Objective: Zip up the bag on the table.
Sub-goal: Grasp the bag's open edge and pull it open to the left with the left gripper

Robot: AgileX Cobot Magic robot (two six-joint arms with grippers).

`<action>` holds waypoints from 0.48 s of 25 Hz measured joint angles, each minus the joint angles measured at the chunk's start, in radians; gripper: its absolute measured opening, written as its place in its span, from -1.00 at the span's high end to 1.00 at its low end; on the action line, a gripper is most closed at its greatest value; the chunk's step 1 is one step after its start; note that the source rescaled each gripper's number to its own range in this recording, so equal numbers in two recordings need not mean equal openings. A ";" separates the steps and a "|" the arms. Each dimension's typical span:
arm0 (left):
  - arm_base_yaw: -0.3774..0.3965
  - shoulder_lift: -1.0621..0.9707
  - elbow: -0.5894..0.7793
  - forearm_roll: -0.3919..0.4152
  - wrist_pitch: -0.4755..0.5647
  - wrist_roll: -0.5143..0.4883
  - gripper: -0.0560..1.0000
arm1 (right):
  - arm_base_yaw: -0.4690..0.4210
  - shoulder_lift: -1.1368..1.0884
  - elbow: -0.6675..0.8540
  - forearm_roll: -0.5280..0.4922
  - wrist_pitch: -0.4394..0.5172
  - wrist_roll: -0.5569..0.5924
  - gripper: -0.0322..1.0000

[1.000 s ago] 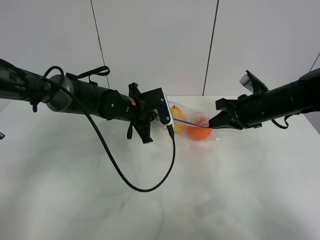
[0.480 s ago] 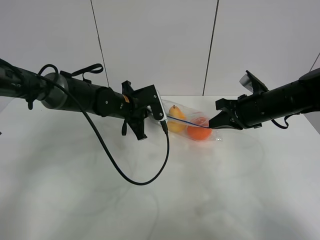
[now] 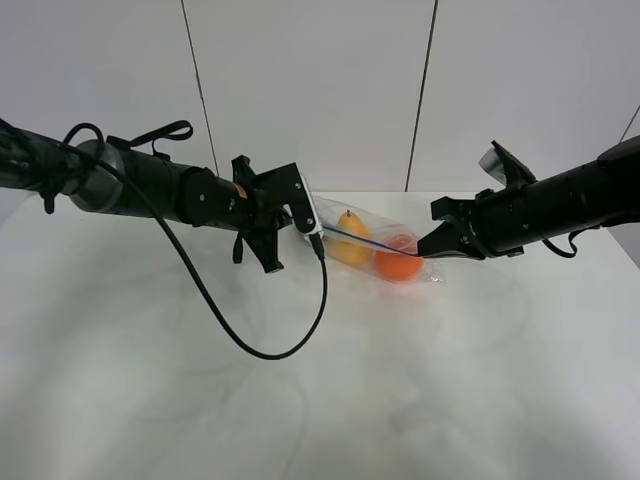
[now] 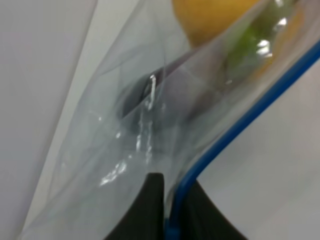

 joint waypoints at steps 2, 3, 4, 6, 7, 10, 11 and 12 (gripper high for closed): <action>0.010 -0.001 0.000 0.000 0.000 0.002 0.89 | 0.002 0.000 -0.001 0.000 0.000 0.001 0.94; 0.019 -0.001 0.000 0.000 0.000 0.002 0.89 | 0.002 0.000 -0.001 -0.001 0.001 0.001 0.94; 0.028 -0.001 0.000 0.000 0.001 0.003 0.89 | 0.002 0.000 -0.001 -0.004 0.001 0.001 0.94; 0.043 -0.001 0.000 0.000 0.001 0.003 0.89 | 0.002 0.000 -0.001 -0.008 0.001 0.001 0.94; 0.049 -0.001 0.000 0.000 0.001 0.003 0.89 | 0.002 0.000 -0.001 -0.009 0.001 0.001 0.94; 0.059 -0.001 0.000 0.000 0.001 0.003 0.89 | 0.002 0.000 -0.001 -0.019 0.001 0.001 0.94; 0.060 -0.001 0.000 0.000 0.001 0.003 0.89 | 0.002 0.000 -0.001 -0.022 0.001 0.001 0.94; 0.061 -0.001 0.000 0.000 0.001 0.003 0.89 | 0.002 0.000 -0.001 -0.025 0.001 0.001 0.94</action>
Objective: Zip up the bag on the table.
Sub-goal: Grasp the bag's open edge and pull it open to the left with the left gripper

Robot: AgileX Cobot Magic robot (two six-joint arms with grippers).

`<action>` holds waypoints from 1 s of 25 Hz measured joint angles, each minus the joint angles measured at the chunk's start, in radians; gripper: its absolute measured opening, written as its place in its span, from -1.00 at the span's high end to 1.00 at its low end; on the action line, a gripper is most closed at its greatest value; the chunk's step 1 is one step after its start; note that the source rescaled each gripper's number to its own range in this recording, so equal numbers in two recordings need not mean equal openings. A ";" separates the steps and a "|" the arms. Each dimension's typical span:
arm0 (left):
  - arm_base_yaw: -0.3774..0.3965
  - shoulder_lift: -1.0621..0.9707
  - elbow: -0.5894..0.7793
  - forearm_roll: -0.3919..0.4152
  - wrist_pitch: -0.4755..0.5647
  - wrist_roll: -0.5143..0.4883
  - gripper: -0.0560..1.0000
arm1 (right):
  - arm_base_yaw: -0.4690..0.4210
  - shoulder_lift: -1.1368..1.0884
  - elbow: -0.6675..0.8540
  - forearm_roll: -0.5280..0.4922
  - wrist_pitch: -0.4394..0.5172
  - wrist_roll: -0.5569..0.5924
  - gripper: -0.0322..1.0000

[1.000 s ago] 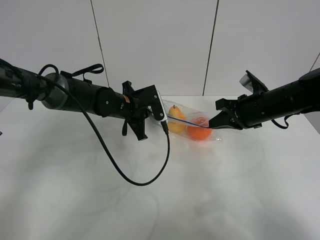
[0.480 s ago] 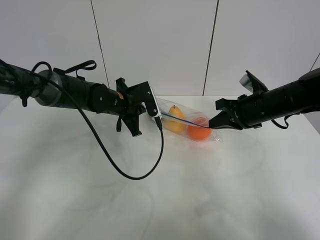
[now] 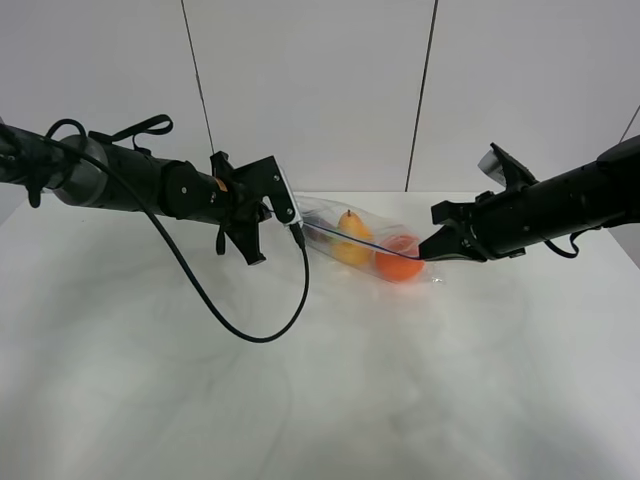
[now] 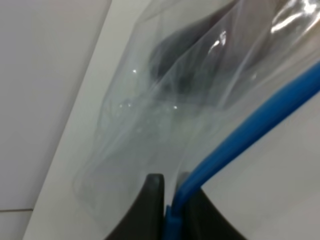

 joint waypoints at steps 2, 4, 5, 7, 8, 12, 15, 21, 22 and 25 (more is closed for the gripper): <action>0.002 0.000 0.000 0.000 0.000 0.000 0.89 | 0.000 0.000 0.000 -0.002 0.000 0.000 0.94; 0.003 0.000 0.000 0.000 0.000 0.000 0.89 | 0.000 0.000 0.000 -0.006 0.000 0.000 0.94; 0.005 0.000 0.000 0.000 0.000 0.000 0.89 | 0.000 0.000 0.000 -0.007 0.000 0.000 0.94; 0.006 0.000 0.000 0.000 0.000 0.000 0.89 | 0.000 0.000 0.000 -0.009 0.000 0.000 0.94; 0.006 0.000 0.000 0.000 0.000 0.000 0.89 | 0.000 0.000 0.000 -0.009 0.000 0.000 0.94; 0.008 0.000 0.000 0.000 0.000 0.000 0.89 | 0.000 0.000 0.000 -0.012 0.000 0.000 0.94; 0.019 0.000 0.000 0.000 0.000 0.000 0.89 | 0.000 0.000 0.000 -0.014 0.000 0.012 0.94; 0.046 0.000 0.000 -0.002 0.007 0.000 0.89 | 0.000 0.000 0.000 -0.027 0.000 0.028 0.94; 0.050 0.000 0.000 -0.002 0.007 0.000 0.89 | 0.000 0.000 0.000 -0.031 -0.001 0.029 0.94; 0.053 0.000 0.000 -0.002 0.007 0.000 0.89 | 0.000 0.000 0.000 -0.034 -0.002 0.031 0.94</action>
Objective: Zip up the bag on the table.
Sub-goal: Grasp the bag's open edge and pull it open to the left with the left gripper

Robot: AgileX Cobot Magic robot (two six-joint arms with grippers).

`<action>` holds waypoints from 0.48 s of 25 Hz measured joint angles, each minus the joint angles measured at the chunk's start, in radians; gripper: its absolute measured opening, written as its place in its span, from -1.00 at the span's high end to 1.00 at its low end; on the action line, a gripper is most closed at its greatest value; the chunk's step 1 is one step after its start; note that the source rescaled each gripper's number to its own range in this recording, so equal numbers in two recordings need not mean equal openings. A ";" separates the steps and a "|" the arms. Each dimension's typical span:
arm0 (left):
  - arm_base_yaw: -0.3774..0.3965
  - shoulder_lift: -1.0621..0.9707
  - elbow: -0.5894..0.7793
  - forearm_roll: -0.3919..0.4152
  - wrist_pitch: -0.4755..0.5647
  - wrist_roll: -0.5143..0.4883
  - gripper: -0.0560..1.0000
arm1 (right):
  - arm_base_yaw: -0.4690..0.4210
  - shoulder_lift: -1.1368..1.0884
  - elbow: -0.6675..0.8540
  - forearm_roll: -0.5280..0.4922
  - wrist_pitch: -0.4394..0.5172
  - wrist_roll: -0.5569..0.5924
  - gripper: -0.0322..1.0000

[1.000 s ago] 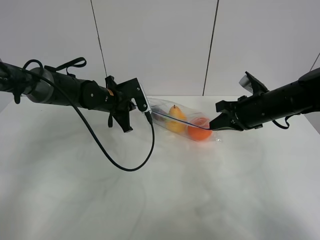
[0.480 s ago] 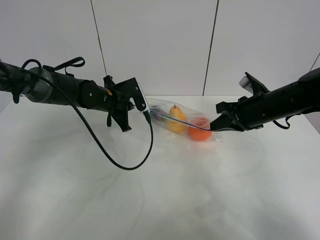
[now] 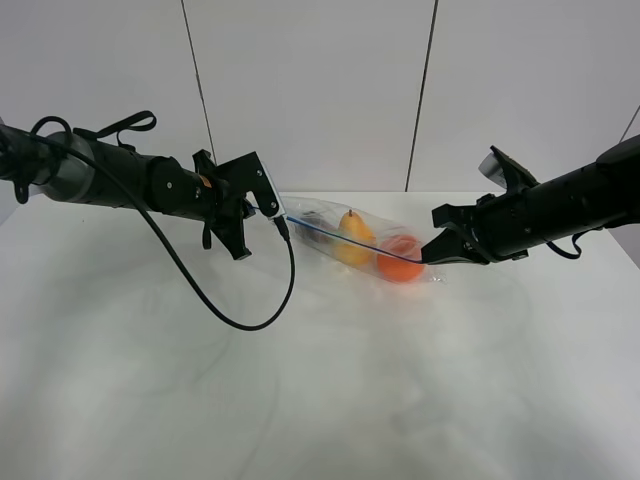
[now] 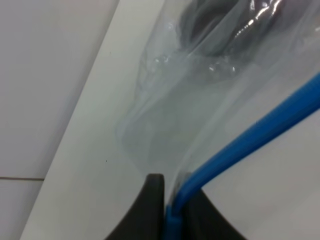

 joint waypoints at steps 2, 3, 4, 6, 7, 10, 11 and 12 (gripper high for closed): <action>0.000 0.000 0.000 -0.001 0.000 0.000 0.89 | 0.000 0.000 0.000 -0.001 -0.003 0.000 0.94; 0.000 0.000 0.000 -0.002 0.000 0.000 0.89 | 0.000 0.000 0.000 -0.001 -0.003 0.000 0.94; 0.000 0.000 0.000 -0.002 0.000 0.000 0.89 | 0.000 0.000 0.000 -0.001 -0.003 0.000 0.94; 0.000 0.000 0.000 -0.003 0.000 0.000 0.89 | 0.000 0.000 0.000 -0.001 -0.003 0.000 0.94; 0.000 0.000 0.000 -0.003 0.000 0.000 0.89 | 0.000 -0.001 0.000 -0.001 -0.003 0.000 0.94; 0.000 0.000 0.000 -0.003 0.000 0.000 0.89 | 0.000 0.000 0.000 -0.001 -0.004 0.000 0.94; 0.000 0.000 0.000 -0.003 0.000 0.000 0.89 | 0.000 0.000 0.000 -0.001 -0.004 0.000 0.94; 0.000 0.000 0.000 -0.003 0.000 0.000 0.89 | 0.000 0.000 0.000 -0.001 -0.004 0.000 0.94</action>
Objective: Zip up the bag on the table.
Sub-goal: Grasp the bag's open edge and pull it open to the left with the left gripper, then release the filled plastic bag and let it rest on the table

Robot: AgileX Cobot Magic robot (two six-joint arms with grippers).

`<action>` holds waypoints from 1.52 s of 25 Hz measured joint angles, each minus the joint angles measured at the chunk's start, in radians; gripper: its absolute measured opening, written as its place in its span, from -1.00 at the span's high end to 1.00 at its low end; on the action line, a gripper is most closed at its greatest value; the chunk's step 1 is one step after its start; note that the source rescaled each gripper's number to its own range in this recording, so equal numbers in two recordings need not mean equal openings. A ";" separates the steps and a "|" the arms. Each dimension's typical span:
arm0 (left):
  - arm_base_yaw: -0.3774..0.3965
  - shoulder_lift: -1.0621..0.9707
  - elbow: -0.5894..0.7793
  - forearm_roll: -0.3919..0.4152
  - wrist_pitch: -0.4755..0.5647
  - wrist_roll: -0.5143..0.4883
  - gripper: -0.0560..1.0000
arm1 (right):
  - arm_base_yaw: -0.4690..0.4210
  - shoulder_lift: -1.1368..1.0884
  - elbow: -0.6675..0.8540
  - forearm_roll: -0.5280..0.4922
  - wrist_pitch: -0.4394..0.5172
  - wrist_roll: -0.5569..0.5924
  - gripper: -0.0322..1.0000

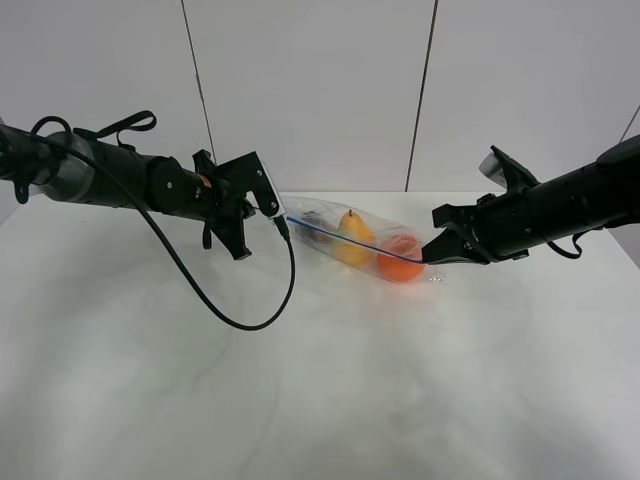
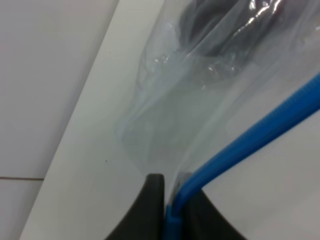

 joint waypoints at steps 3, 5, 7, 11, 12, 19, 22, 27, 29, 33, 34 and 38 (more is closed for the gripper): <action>0.000 0.000 0.000 0.000 0.000 0.000 0.89 | 0.000 -0.001 0.000 -0.002 0.000 0.000 0.94; 0.000 0.000 0.000 0.000 0.001 0.000 0.89 | 0.000 -0.001 0.000 -0.003 0.000 0.000 0.94; 0.000 0.000 0.000 0.000 0.001 -0.010 0.84 | 0.000 -0.001 0.000 -0.008 -0.001 0.000 0.94; 0.007 0.000 0.000 0.000 0.001 -0.030 0.53 | -0.002 -0.001 0.000 -0.030 -0.003 0.000 0.94; 0.008 0.000 0.000 0.000 0.001 -0.030 0.44 | -0.002 -0.001 0.000 -0.031 -0.004 0.000 0.94; 0.010 0.000 0.000 0.000 0.001 -0.063 -0.11 | -0.002 -0.001 0.000 -0.049 -0.008 0.000 0.94; 0.010 0.000 0.000 0.000 0.001 -0.102 -0.14 | -0.002 -0.001 0.000 -0.051 -0.008 0.000 0.94; 0.017 -0.001 0.000 0.000 0.001 -0.225 -0.16 | -0.002 -0.001 0.000 -0.052 -0.009 0.000 0.94; 0.033 -0.008 0.000 0.000 0.001 -0.302 -0.16 | -0.002 -0.001 0.000 -0.052 -0.009 0.000 0.94; 0.095 -0.051 0.000 0.000 0.021 -0.496 -0.16 | -0.002 -0.001 0.000 -0.053 -0.010 0.000 0.94; 0.112 -0.065 0.000 0.000 0.028 -0.545 -0.16 | -0.002 -0.001 0.000 -0.055 -0.010 0.000 0.94; 0.171 -0.113 0.000 0.000 0.093 -0.673 -0.16 | -0.002 -0.001 0.000 -0.056 -0.010 0.000 0.94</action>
